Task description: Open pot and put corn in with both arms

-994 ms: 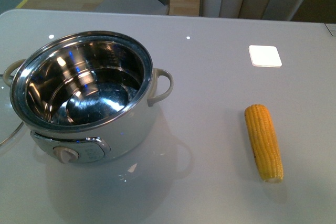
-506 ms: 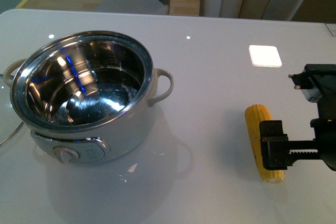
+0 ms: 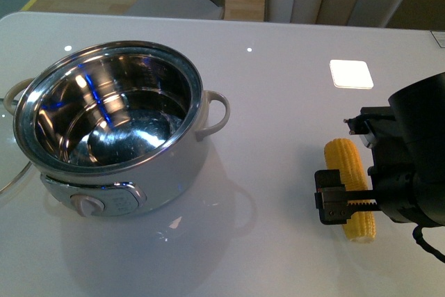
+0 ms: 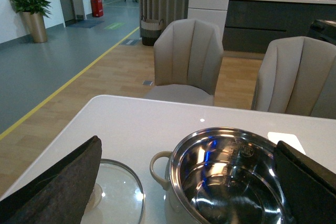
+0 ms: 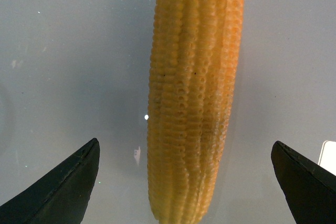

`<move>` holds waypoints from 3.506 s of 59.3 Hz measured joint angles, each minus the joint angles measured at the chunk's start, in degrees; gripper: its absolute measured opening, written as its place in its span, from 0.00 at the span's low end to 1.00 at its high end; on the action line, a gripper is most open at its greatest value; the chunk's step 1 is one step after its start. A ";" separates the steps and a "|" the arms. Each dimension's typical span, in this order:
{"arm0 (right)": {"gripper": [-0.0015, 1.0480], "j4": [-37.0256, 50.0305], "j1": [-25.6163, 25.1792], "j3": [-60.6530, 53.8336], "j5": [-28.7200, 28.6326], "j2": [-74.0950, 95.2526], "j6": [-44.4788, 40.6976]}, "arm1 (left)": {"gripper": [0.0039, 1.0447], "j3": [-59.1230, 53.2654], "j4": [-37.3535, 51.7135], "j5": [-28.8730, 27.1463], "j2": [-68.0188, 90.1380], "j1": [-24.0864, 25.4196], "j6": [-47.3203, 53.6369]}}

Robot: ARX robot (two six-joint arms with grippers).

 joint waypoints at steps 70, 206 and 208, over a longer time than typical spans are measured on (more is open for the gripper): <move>0.18 -17.55 3.80 -3.58 -9.86 -33.66 6.78 | 0.93 0.00 0.00 0.00 0.00 0.00 0.00; 0.92 -26.56 18.47 38.71 -19.54 -6.38 30.38 | 0.93 0.00 0.00 0.00 0.00 0.00 0.00; 0.92 -25.94 17.62 37.40 -19.43 -8.52 30.49 | 0.93 0.00 0.00 0.00 0.00 0.00 0.00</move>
